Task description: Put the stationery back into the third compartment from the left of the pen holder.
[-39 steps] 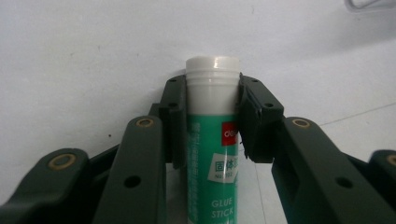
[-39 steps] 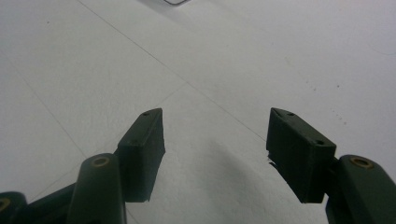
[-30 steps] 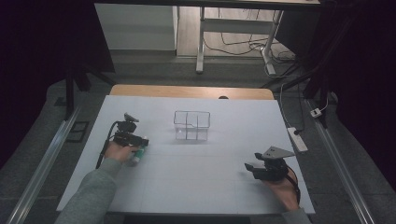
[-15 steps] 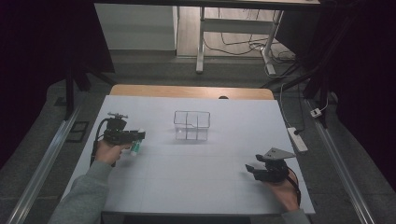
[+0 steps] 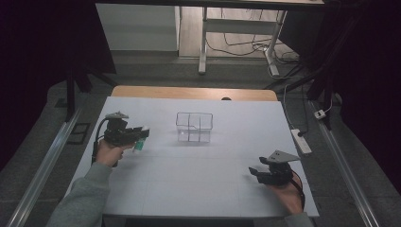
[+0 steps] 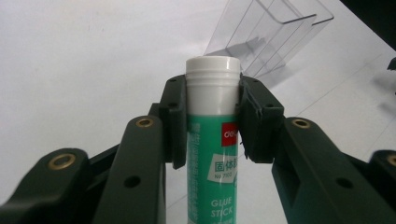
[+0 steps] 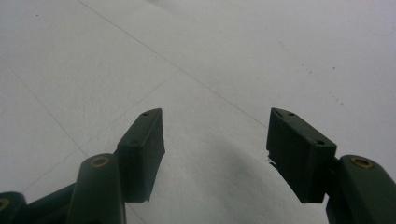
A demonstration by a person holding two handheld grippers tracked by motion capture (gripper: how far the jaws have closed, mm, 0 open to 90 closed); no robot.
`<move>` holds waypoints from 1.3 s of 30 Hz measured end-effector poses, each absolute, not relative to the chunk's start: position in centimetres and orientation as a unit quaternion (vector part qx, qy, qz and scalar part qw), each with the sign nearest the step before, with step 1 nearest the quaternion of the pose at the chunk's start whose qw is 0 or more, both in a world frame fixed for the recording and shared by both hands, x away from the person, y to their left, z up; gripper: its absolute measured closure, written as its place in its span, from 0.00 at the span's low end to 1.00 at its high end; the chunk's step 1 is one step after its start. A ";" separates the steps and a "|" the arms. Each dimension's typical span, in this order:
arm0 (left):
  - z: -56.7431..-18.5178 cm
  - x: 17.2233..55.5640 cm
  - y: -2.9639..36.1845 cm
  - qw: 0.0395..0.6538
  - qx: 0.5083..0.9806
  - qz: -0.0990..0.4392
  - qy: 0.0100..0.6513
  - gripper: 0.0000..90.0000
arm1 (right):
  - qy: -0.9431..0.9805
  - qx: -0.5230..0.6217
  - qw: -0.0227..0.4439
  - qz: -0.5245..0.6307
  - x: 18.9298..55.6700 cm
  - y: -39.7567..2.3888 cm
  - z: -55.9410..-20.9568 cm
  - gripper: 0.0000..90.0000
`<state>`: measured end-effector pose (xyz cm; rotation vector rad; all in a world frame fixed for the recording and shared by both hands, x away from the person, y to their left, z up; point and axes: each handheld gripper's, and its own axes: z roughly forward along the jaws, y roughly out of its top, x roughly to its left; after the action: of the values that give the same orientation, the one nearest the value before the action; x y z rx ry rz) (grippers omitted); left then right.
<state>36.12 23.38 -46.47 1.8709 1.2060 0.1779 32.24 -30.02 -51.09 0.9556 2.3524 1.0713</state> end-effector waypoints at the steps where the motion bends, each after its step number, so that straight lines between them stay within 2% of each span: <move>1: -46.4 36.1 23.3 0.443 0.753 0.073 0.481 0.72 | 0.838 0.340 0.192 0.381 32.2 -30.0 -51.1 0.40; 22: -44.7 37.0 21.2 0.505 0.752 0.095 0.414 0.72 | 0.843 0.338 0.195 0.371 32.2 -29.8 -51.2 0.40; 39: -43.7 38.7 18.7 0.524 0.753 0.098 0.385 0.72 | 0.844 0.341 0.196 0.364 32.3 -29.8 -51.4 0.40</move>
<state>38.73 18.65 -43.68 1.8026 0.9208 0.2353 32.33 -29.82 -51.41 0.9538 2.3651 1.0200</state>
